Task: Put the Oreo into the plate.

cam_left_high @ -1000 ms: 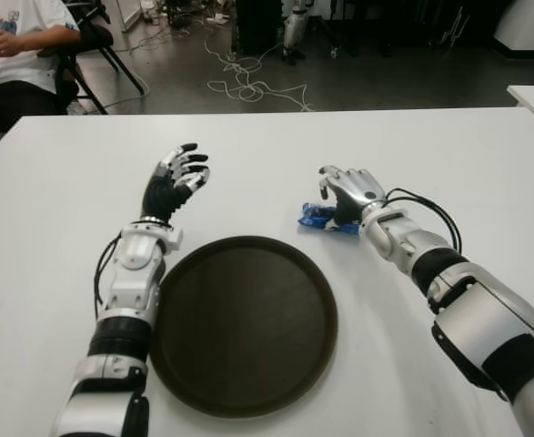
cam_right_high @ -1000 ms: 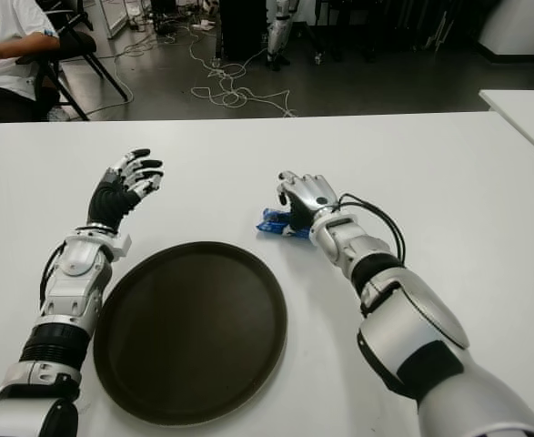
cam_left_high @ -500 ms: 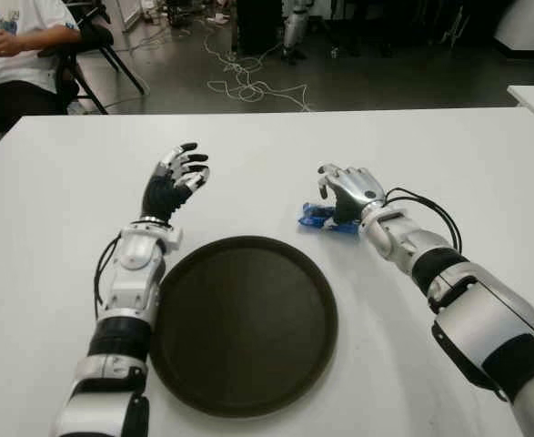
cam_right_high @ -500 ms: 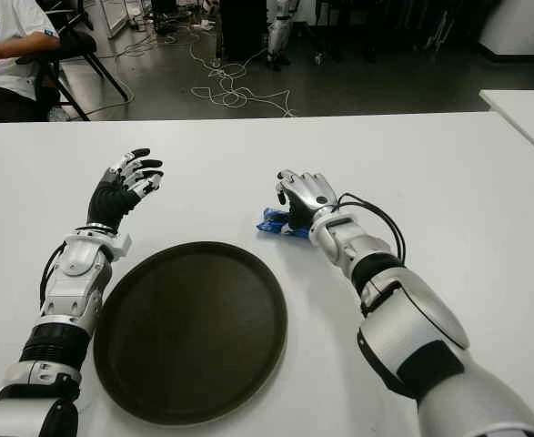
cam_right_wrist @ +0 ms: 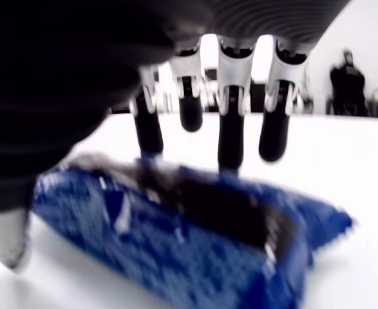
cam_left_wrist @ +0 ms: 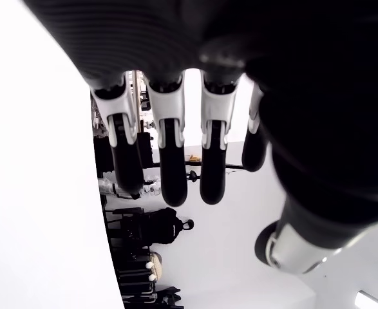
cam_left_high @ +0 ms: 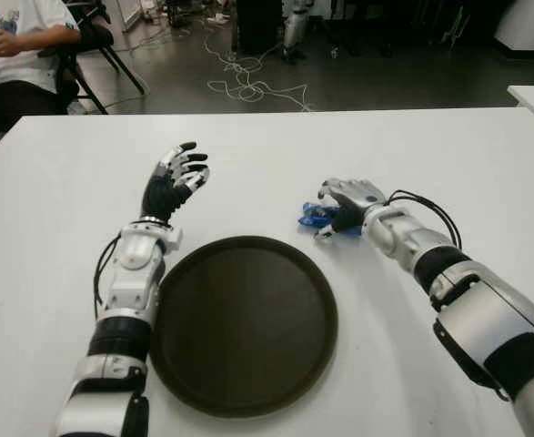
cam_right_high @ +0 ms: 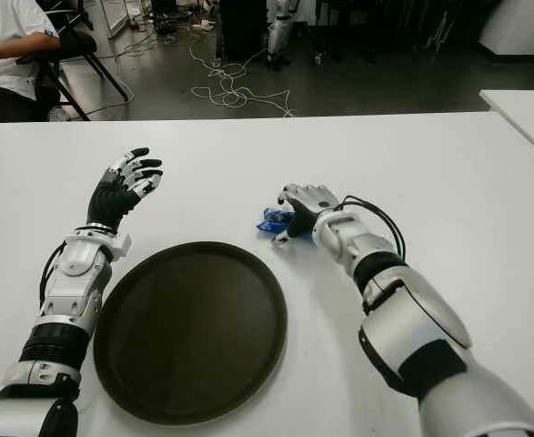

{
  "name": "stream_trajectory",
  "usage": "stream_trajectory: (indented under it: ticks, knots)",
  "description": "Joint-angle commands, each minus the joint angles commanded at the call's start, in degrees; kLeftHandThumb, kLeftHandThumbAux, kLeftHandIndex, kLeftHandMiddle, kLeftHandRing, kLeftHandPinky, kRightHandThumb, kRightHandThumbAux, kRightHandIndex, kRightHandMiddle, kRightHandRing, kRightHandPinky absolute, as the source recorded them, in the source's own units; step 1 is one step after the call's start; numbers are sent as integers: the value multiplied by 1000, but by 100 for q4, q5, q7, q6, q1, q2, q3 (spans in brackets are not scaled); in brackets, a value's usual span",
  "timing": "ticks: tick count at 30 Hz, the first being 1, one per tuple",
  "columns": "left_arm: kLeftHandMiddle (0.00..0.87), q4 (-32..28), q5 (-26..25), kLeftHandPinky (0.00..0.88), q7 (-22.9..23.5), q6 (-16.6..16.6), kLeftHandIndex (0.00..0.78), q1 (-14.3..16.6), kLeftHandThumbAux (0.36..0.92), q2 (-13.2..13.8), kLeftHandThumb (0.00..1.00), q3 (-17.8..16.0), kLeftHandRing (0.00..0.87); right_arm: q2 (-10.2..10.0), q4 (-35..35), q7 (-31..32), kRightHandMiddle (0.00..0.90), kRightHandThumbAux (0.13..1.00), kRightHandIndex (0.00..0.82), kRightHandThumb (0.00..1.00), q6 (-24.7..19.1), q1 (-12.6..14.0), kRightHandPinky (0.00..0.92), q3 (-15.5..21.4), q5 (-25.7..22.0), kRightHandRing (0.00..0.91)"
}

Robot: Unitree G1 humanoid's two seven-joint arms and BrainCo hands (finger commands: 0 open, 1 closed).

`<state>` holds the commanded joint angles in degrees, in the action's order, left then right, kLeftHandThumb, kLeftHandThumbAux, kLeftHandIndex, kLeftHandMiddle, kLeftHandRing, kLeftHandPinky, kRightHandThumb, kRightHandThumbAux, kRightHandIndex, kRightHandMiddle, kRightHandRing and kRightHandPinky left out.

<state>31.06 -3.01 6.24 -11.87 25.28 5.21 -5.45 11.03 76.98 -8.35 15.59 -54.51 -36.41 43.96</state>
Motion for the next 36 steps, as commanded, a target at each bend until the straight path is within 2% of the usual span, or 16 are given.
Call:
stream_trajectory:
  ticks: [9,23,36]
  knots:
    - [301,-13,-6,298,39,-34,206,-23,736,-26,246,19,284,48,-225,296,0,490,0,0,199,-60,17,47,-26,0]
    - [291,32,9,282,-52,-13,199,14,725,-110,235,36,271,382,-553,400,0,481,0,0,584,-68,7,143,-33,0]
    - [297,127,47,296,-57,-110,214,64,723,-103,233,48,280,544,-720,513,0,491,0,0,607,-85,0,224,-66,0]
